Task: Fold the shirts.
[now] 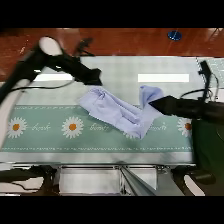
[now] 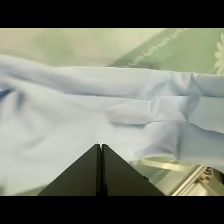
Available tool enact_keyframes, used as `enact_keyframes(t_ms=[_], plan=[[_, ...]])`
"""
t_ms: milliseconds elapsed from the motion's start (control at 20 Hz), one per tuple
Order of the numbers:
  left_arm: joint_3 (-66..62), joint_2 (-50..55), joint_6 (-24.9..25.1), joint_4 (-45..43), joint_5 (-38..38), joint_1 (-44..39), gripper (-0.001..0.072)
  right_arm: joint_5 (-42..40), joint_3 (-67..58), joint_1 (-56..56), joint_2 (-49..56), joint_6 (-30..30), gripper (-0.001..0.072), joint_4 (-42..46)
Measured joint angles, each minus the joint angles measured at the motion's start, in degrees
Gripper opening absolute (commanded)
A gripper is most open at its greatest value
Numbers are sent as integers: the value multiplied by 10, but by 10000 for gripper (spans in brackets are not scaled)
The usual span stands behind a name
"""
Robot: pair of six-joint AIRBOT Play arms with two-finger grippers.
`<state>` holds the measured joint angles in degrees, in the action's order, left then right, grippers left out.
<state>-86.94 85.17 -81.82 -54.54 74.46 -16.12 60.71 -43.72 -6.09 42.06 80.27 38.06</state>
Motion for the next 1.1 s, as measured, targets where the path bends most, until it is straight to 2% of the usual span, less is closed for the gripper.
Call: enact_keyframes(t_ms=[250,400,550,650,700,750,950,1100], plan=[[140,-264,2,-71,-18,115,12,-83,-148,-121,230,-19,21,-8],[258,-401,-8,-84,-47,139,13,-101,-264,-172,376,-22,21,-21],[362,-478,-28,-91,-66,149,13,-114,-358,-210,490,-16,25,-36],[415,-499,-34,-80,-77,151,13,-122,-408,-228,550,-11,189,-46],[439,-503,-37,-74,-89,152,13,-121,-426,-234,573,-9,340,-51],[457,-505,-38,-67,-99,152,13,-115,-441,-239,590,-7,416,-58],[498,-487,-42,-32,-155,153,13,-30,-470,-224,610,-7,415,-48],[507,-474,-43,-13,-179,153,13,89,-477,-170,558,10,414,22]])
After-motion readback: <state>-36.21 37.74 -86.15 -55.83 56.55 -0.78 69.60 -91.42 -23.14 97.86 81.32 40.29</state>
